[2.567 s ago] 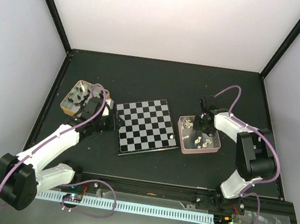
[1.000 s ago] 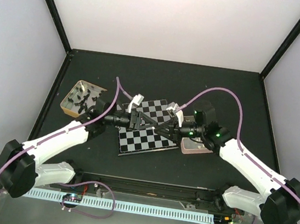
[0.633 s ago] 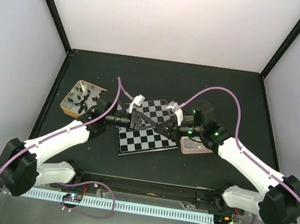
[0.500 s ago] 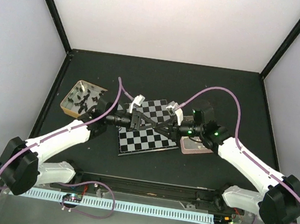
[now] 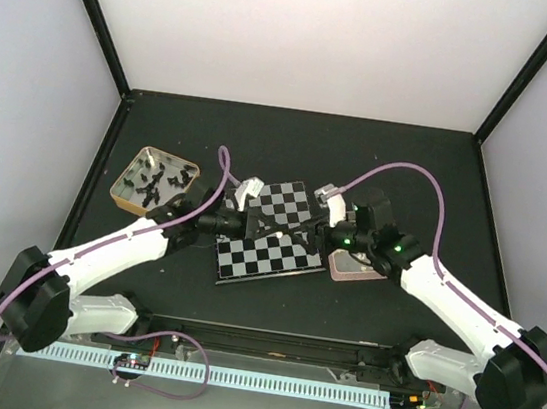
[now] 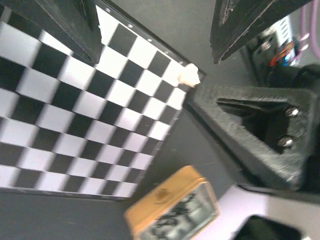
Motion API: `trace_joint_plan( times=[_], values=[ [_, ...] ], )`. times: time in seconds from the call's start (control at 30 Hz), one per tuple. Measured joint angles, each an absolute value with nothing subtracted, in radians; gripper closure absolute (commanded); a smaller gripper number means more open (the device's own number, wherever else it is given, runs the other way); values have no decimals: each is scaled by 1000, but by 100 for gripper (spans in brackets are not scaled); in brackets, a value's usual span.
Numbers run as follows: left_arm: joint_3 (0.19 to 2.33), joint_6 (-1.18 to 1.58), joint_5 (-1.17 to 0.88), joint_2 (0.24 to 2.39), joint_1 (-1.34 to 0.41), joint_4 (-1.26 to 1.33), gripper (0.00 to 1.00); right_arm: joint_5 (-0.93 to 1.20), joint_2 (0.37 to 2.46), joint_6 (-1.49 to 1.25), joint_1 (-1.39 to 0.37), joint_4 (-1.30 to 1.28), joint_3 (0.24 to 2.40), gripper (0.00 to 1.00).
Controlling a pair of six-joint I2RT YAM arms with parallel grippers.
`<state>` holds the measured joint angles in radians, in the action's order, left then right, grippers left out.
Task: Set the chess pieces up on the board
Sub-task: Place the chess piece on the chessboard.
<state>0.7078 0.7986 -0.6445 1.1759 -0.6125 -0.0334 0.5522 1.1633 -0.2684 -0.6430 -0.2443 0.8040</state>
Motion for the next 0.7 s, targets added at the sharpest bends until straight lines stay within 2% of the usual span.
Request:
trace_joint_plan(
  times=[0.13, 0.33, 0.47, 0.7],
  values=[
    [780, 686, -406, 1243, -690, -165, 98, 282, 1106, -355, -639, -297, 767, 38],
    [948, 552, -146, 1477, -838, -293, 98, -96, 1099, -514, -615, -413, 756, 38],
    [1027, 480, -48, 1594, -913, -353, 98, -188, 1099, -589, -582, -450, 722, 38],
    [1105, 421, -14, 1716, -943, -382, 98, -200, 1110, -656, -541, -466, 682, 38]
  ],
)
